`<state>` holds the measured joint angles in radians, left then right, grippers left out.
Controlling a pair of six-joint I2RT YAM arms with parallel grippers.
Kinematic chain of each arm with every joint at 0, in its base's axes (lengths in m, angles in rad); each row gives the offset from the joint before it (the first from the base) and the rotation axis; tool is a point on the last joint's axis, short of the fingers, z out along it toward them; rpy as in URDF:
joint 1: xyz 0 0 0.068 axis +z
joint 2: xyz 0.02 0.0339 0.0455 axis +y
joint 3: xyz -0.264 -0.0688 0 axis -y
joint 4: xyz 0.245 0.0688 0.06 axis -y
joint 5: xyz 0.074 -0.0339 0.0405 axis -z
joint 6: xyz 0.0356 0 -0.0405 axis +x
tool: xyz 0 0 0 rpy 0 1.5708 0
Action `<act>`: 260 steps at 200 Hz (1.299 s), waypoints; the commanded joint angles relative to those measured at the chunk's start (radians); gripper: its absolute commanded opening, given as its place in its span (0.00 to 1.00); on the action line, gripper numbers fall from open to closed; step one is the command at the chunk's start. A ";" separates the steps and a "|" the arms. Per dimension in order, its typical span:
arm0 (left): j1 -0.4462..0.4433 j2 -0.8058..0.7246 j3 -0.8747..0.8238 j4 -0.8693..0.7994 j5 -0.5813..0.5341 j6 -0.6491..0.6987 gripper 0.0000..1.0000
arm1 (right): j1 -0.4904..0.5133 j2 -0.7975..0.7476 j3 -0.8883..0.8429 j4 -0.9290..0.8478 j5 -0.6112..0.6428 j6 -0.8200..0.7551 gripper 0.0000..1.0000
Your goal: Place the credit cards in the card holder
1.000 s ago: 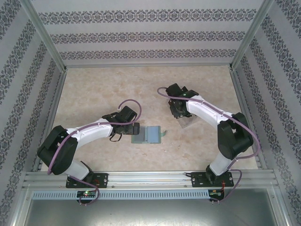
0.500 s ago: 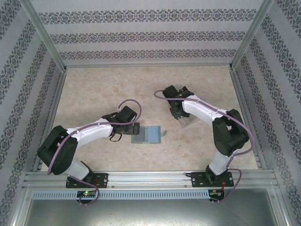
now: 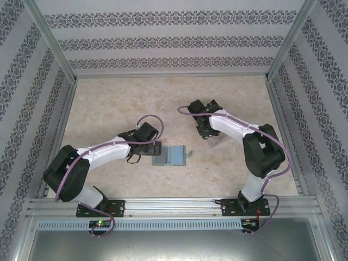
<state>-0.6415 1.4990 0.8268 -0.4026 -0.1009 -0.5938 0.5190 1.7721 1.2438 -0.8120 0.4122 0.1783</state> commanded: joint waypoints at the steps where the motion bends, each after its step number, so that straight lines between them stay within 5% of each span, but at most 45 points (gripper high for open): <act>1: -0.010 -0.023 -0.007 0.016 -0.005 0.014 1.00 | -0.007 0.013 0.002 -0.021 0.014 -0.012 0.13; 63: -0.010 -0.023 -0.001 0.011 -0.006 0.019 1.00 | -0.010 0.005 0.012 -0.035 0.013 -0.030 0.00; 105: -0.009 -0.018 0.013 0.005 -0.003 0.019 1.00 | -0.007 -0.044 0.062 -0.074 -0.011 -0.059 0.00; 179: -0.009 -0.021 0.063 -0.055 -0.041 0.046 1.00 | 0.015 -0.237 0.126 -0.101 -0.224 0.004 0.00; 218: -0.009 -0.019 0.063 -0.080 -0.058 0.095 1.00 | 0.015 -0.387 -0.045 0.116 -0.530 0.217 0.00; 260: -0.027 -0.018 0.050 -0.085 -0.041 0.144 1.00 | 0.021 -0.528 -0.438 0.635 -0.734 0.574 0.00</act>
<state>-0.6441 1.4990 0.8719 -0.4446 -0.1318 -0.5083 0.5266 1.2919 0.9871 -0.5201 -0.1478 0.4896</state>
